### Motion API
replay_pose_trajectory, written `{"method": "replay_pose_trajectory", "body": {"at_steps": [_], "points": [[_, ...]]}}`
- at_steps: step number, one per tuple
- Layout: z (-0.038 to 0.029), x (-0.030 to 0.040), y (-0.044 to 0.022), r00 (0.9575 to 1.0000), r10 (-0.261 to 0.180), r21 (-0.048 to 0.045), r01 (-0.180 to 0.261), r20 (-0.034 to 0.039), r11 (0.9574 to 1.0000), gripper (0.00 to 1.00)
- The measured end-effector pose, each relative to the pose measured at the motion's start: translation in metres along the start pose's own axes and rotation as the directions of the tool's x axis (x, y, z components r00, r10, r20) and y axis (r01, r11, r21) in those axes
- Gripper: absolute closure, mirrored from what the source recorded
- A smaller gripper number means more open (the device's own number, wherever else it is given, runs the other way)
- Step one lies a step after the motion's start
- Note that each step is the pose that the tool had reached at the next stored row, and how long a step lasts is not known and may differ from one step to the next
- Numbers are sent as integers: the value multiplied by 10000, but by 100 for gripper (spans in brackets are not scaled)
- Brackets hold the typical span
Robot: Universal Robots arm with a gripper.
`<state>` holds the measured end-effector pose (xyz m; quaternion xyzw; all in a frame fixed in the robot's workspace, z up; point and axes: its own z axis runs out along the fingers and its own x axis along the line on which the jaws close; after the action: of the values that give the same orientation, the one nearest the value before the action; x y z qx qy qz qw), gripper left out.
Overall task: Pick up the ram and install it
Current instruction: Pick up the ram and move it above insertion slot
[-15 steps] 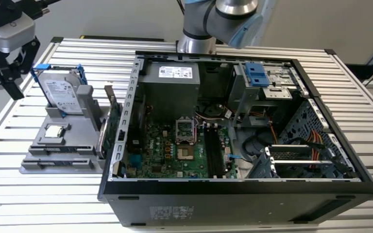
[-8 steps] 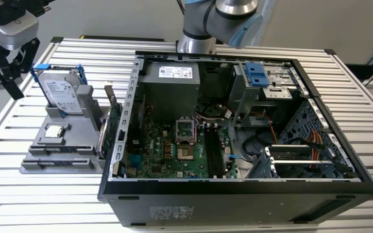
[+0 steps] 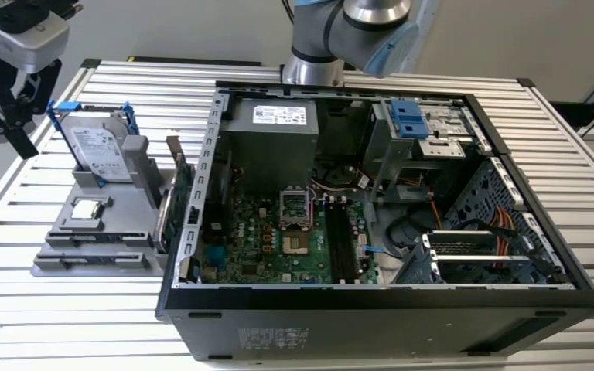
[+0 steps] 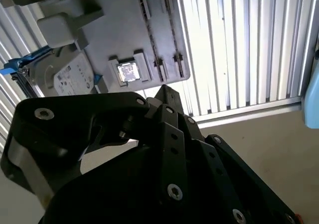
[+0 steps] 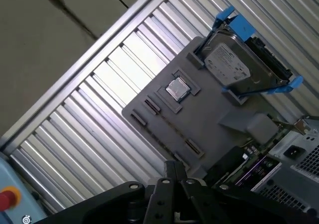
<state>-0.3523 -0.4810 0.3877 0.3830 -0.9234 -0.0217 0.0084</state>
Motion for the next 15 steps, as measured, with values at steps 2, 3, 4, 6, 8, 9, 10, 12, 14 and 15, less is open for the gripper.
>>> {"method": "replay_pose_trajectory", "body": {"at_steps": [2, 3, 4, 6, 8, 9, 10, 12, 14, 15], "points": [[0, 0, 0, 9998, -176, 0, 176, -8, 9998, 100], [0, 0, 0, 9996, -288, 0, 288, -14, 9996, 100], [0, 0, 0, 9992, -401, 0, 401, -18, 9992, 100], [0, 0, 0, 9979, -648, -1, 648, -31, 9979, 100], [0, 0, 0, 9961, -882, -3, 882, -41, 9961, 100], [0, 0, 0, 9952, -978, -3, 978, -46, 9952, 100], [0, 0, 0, 9942, -1078, -4, 1078, -50, 9942, 100], [0, 0, 0, 9919, -1266, -5, 1266, -59, 9920, 100], [0, 0, 0, 9894, -1448, -7, 1448, -68, 9895, 100], [0, 0, 0, 9877, -1560, -7, 1560, -73, 9878, 100]]}}
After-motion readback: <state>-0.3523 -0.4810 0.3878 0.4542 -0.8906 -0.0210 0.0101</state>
